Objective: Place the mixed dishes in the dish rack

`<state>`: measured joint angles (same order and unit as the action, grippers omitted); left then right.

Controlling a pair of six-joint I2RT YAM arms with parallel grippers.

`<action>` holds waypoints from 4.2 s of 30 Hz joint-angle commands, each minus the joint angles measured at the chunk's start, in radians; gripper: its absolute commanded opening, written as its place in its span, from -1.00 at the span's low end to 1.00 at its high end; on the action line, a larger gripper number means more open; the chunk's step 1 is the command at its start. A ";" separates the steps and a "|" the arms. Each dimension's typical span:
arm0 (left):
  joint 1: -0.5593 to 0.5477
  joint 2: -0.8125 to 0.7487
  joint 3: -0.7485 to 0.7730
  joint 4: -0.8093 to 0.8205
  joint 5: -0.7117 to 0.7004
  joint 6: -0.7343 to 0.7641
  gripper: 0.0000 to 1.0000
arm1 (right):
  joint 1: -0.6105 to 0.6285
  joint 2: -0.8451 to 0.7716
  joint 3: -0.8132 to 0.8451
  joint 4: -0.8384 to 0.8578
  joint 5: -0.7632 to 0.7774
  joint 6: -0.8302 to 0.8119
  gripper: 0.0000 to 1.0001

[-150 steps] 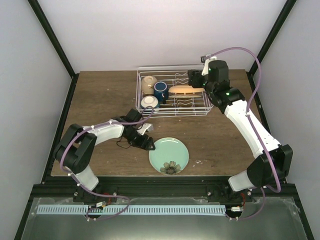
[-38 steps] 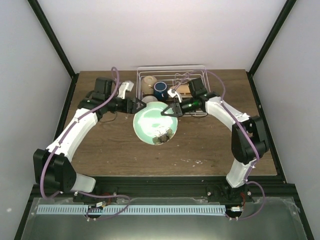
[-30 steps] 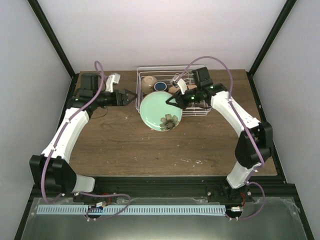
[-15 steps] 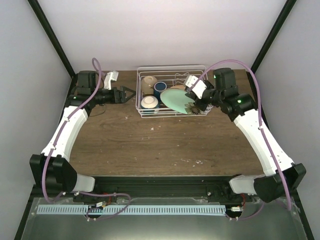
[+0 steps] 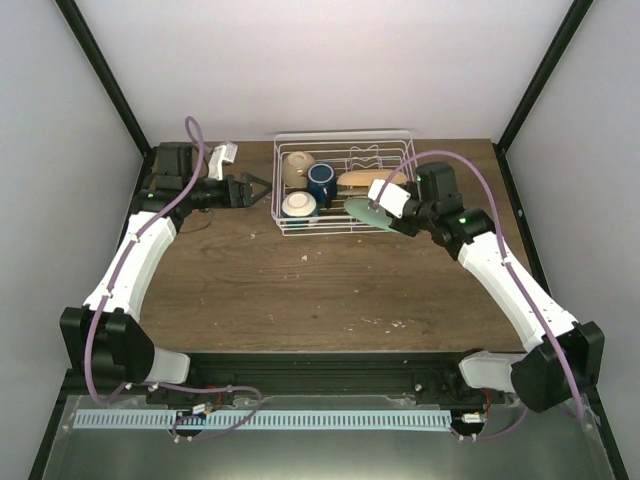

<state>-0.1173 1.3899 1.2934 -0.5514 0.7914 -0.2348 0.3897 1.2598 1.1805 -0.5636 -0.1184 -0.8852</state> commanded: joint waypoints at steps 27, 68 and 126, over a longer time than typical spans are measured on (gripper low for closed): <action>0.005 0.041 -0.010 0.042 0.017 -0.011 0.81 | 0.018 -0.048 0.008 0.242 0.124 -0.235 -0.99; 0.006 0.041 -0.052 0.063 0.016 -0.006 0.82 | 0.137 0.246 -0.006 0.376 0.227 -0.365 -0.99; 0.406 0.166 0.118 0.211 -0.061 -0.180 0.84 | -0.607 0.325 0.186 0.382 -0.007 0.888 1.00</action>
<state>0.2844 1.5608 1.4216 -0.4194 0.7654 -0.4164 -0.0982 1.5745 1.3552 -0.1650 -0.0708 -0.1978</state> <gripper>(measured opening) 0.916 0.998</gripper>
